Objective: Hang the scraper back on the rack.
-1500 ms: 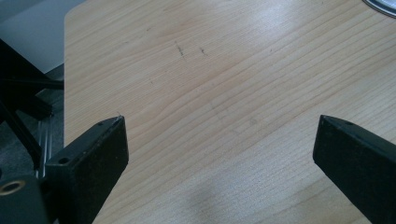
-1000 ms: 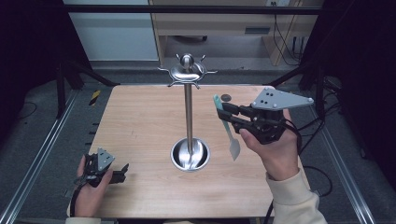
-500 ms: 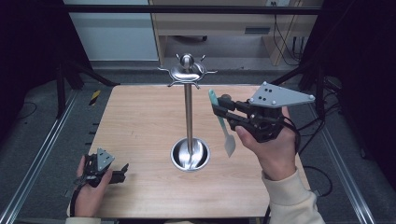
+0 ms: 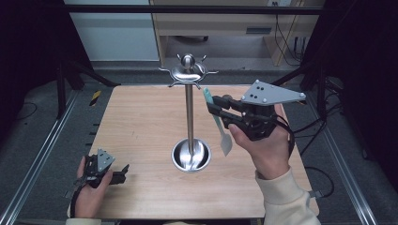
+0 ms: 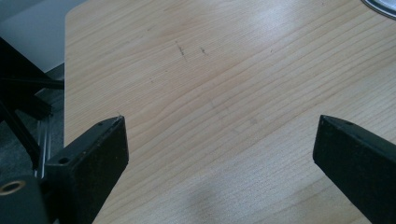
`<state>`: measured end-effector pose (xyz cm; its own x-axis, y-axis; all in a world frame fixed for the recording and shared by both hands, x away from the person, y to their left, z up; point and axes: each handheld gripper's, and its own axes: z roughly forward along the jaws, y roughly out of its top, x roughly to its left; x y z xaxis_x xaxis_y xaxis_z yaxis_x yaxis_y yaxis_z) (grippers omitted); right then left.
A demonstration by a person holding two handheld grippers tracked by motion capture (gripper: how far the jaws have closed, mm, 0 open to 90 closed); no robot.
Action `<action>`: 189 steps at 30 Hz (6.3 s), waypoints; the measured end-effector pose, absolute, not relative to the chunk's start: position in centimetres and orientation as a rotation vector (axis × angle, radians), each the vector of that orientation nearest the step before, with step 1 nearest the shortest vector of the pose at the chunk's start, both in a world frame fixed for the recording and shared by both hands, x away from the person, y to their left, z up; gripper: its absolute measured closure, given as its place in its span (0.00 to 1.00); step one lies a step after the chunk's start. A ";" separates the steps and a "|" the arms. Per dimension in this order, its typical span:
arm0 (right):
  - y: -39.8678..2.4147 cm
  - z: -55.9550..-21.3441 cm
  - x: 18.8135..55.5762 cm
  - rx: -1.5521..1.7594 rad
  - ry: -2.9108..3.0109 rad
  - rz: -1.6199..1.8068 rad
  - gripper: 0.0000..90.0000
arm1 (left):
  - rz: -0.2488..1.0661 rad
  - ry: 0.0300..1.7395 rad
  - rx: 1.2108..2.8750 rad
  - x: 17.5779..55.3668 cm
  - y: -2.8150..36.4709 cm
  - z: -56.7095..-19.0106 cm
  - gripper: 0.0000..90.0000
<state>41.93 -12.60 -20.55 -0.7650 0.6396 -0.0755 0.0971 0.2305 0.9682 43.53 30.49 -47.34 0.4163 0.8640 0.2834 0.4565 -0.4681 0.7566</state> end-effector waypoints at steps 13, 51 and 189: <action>-11.7 -20.4 42.7 0.694 2.060 1.538 0.82 | 0.902 1.115 2.088 43.6 30.5 -47.3 0.04; -10.3 -21.4 44.4 0.741 2.042 1.545 0.82 | 0.904 1.114 2.088 43.5 30.6 -47.3 0.04; -21.1 -42.6 44.8 1.184 2.055 1.165 0.12 | 0.910 1.123 2.075 43.3 30.6 -47.1 0.04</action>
